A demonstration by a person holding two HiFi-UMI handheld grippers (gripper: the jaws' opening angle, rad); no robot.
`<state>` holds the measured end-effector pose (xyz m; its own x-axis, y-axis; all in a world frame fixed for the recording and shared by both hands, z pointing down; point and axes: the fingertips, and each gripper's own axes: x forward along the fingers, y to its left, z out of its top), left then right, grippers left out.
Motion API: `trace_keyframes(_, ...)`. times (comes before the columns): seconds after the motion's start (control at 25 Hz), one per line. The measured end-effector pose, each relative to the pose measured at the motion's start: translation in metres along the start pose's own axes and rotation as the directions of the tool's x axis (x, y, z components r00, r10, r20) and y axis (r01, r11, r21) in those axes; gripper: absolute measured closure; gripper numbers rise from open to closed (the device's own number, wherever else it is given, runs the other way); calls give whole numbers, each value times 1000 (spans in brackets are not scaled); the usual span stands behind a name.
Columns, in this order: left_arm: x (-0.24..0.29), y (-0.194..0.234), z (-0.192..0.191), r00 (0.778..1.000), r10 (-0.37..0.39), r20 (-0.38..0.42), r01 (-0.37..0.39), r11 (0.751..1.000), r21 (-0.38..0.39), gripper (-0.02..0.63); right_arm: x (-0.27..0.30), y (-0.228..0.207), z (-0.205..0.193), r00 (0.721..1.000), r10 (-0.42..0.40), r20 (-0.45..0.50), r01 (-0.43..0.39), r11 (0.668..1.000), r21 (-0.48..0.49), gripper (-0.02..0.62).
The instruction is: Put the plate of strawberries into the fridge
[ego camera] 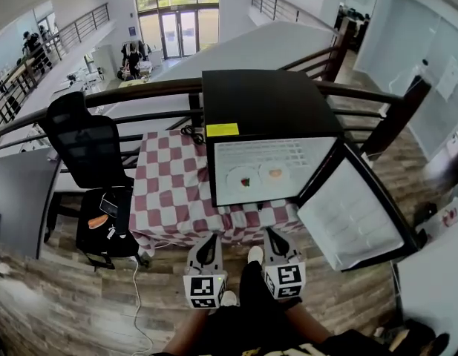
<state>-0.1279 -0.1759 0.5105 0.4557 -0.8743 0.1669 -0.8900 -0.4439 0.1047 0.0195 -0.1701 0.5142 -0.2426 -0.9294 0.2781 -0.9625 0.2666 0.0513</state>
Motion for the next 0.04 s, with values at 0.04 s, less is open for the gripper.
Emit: trace_keyframes(0.04, -6, 3, 0, 1000, 2, -4, -2, 1000, 1, 589, -2, 5, -3, 1000, 7, -15, -7, 1000, -6, 577)
